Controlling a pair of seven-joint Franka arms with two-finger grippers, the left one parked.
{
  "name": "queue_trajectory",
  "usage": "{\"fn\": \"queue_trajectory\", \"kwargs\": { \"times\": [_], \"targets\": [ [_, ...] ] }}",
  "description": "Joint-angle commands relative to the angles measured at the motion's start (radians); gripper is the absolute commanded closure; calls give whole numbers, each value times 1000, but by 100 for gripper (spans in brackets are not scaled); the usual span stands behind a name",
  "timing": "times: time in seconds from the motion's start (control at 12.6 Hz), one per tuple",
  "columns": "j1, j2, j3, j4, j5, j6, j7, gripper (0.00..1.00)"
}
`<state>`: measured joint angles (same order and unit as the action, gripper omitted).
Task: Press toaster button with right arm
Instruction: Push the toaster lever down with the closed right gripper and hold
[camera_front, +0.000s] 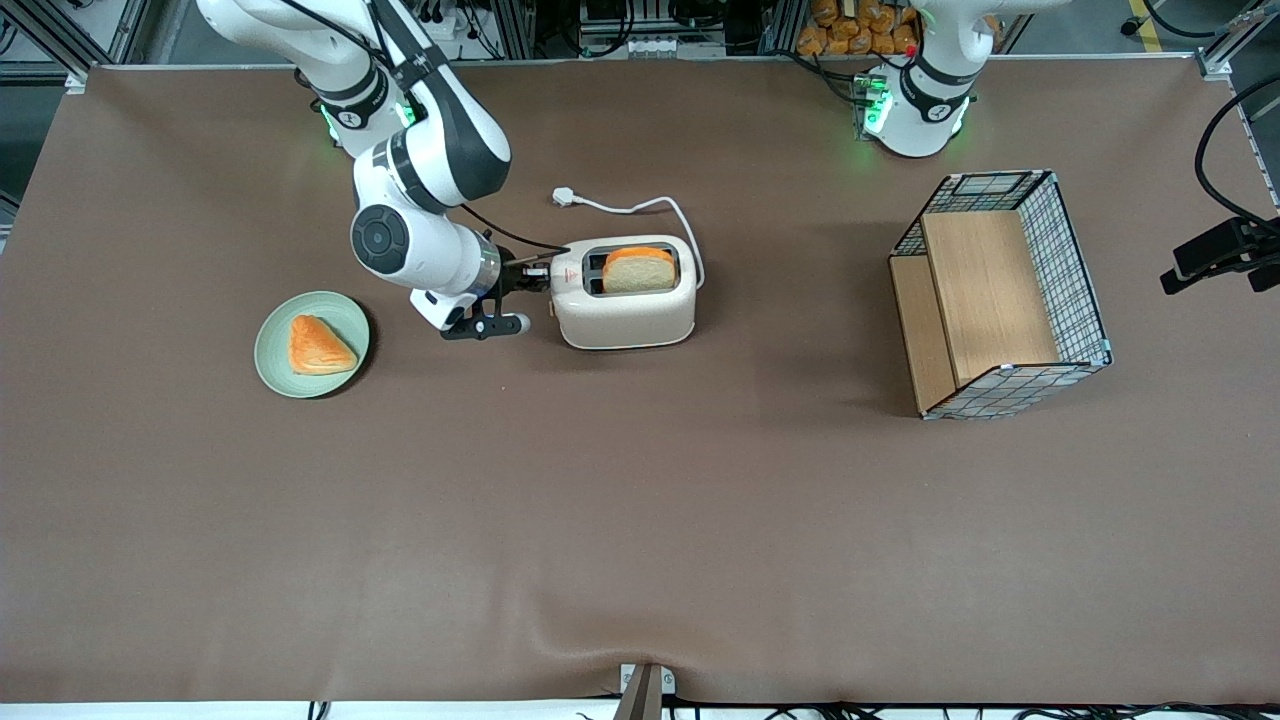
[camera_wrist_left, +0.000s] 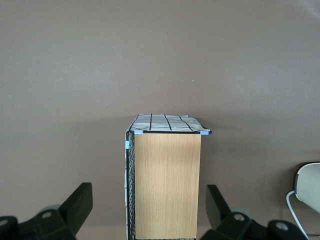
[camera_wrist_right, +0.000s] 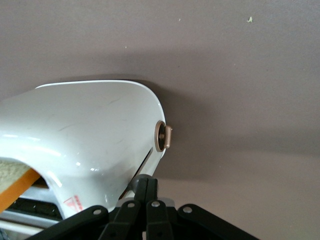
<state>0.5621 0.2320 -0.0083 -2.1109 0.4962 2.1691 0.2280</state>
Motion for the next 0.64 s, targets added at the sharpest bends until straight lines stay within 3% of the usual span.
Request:
{"fn": "queue_trajectory", "kwargs": {
  "times": [0.0,0.56],
  "targets": [
    [13,18,-9,-21,44,43,-7,100],
    [4,55,-9,-43,134,78,-42,100]
  ]
}}
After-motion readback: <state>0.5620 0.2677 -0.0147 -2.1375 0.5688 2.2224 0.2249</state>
